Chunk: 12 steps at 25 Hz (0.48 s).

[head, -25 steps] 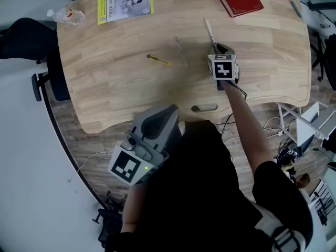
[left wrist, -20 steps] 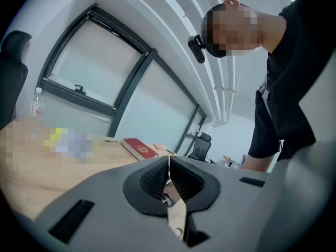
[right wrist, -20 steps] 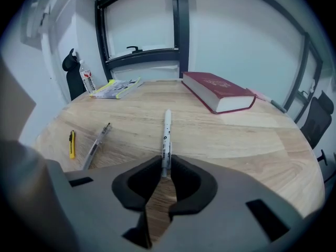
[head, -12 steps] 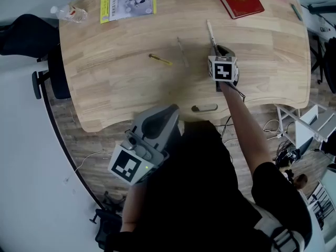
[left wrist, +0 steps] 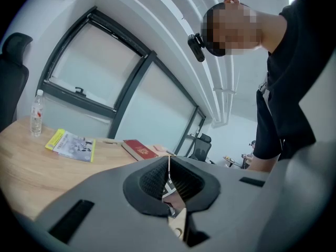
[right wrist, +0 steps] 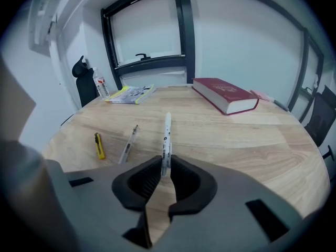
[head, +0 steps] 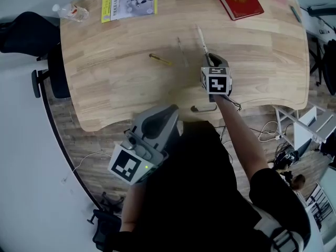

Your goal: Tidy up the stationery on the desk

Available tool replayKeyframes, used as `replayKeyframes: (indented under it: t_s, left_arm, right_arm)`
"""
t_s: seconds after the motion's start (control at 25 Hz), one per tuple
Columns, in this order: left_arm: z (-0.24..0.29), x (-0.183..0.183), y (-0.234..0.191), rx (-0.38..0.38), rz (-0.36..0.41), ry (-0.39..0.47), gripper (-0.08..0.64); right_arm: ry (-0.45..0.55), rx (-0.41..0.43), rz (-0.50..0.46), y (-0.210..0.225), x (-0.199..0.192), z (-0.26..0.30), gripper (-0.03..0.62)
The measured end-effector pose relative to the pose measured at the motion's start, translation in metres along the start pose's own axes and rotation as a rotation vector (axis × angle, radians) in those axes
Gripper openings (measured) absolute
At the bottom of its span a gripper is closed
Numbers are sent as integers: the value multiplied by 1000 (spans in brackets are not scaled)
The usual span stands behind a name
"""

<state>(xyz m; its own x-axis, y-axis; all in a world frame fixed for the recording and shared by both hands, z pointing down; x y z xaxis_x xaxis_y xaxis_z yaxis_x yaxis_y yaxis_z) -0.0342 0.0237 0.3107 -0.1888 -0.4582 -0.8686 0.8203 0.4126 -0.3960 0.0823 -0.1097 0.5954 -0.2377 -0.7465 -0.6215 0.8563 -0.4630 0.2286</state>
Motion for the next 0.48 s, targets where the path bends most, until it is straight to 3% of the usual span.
replayKeyframes:
  t_s: [0.48]
  left_arm:
    - [-1, -1, -3, 10, -7, 4, 35]
  right_arm:
    - [-31, 39, 41, -32, -25, 10, 69]
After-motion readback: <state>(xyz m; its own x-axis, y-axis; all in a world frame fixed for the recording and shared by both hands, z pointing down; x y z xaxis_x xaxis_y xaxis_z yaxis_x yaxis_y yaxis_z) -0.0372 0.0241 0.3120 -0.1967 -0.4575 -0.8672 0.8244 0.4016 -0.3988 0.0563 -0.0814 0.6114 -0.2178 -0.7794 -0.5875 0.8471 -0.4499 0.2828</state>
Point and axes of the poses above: the fingertips, and each gripper's own axes: z forward along the fingers, y to its right, x out of its top, the point moved 1 cm from there along -z, backward along the fingers, and after that the axes turned 11 degrees about x, right-handed, at the moved point
